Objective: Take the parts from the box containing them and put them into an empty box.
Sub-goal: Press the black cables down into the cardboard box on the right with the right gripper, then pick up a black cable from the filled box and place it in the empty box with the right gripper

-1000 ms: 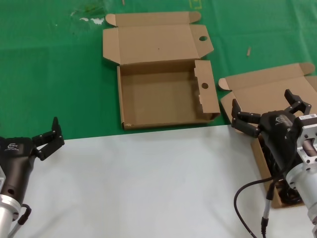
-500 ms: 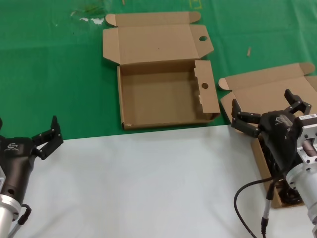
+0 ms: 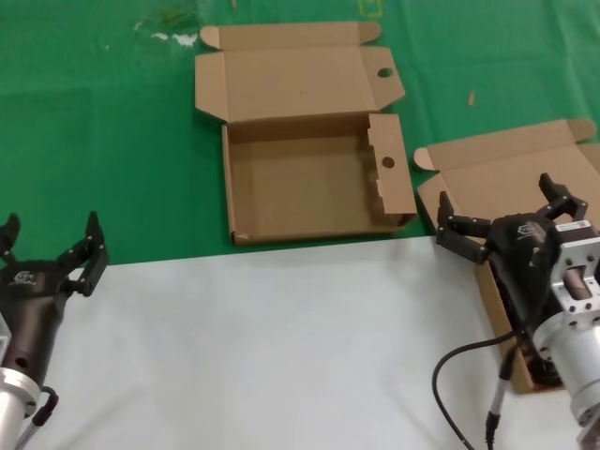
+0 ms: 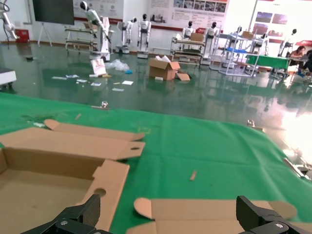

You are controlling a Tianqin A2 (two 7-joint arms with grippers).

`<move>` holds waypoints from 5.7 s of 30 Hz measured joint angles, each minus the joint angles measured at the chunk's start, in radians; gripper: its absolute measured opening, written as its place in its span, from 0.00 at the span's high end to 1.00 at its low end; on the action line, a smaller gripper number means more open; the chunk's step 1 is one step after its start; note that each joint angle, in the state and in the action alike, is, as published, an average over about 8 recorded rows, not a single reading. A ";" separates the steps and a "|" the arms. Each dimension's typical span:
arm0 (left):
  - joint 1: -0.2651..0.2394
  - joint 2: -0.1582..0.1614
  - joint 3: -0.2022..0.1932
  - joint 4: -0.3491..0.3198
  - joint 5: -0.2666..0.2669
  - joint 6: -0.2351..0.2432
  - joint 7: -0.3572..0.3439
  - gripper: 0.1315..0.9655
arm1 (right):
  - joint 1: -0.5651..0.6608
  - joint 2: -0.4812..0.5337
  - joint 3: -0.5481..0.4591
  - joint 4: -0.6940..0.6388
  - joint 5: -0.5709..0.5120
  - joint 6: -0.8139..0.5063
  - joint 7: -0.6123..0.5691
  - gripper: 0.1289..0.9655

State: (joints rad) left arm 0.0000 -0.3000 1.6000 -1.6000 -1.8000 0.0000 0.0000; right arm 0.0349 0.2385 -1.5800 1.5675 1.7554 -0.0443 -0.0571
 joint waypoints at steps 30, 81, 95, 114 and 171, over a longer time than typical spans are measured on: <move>0.000 0.000 0.000 0.000 0.000 0.000 0.000 0.91 | -0.020 0.780 -0.194 0.161 -0.239 -0.344 0.294 0.00; 0.000 0.000 0.000 0.000 0.000 0.000 0.000 0.99 | 0.668 0.763 -0.438 -0.242 -0.506 -1.136 -0.212 0.13; 0.000 0.000 0.000 0.000 0.001 0.000 -0.001 0.99 | 0.669 0.763 -0.439 -0.262 -0.504 -1.150 -0.217 0.43; 0.000 0.000 0.000 0.000 0.001 0.000 -0.001 0.99 | 0.643 0.764 -0.430 -0.271 -0.483 -1.135 -0.229 0.82; 0.000 0.000 0.000 0.000 0.000 0.000 0.000 0.99 | 0.878 0.877 -0.358 0.085 -0.508 -1.488 0.174 0.91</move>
State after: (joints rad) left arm 0.0000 -0.3000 1.6000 -1.6000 -1.7996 0.0000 -0.0003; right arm 0.9127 1.1153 -1.9379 1.6524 1.2473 -1.5323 0.1169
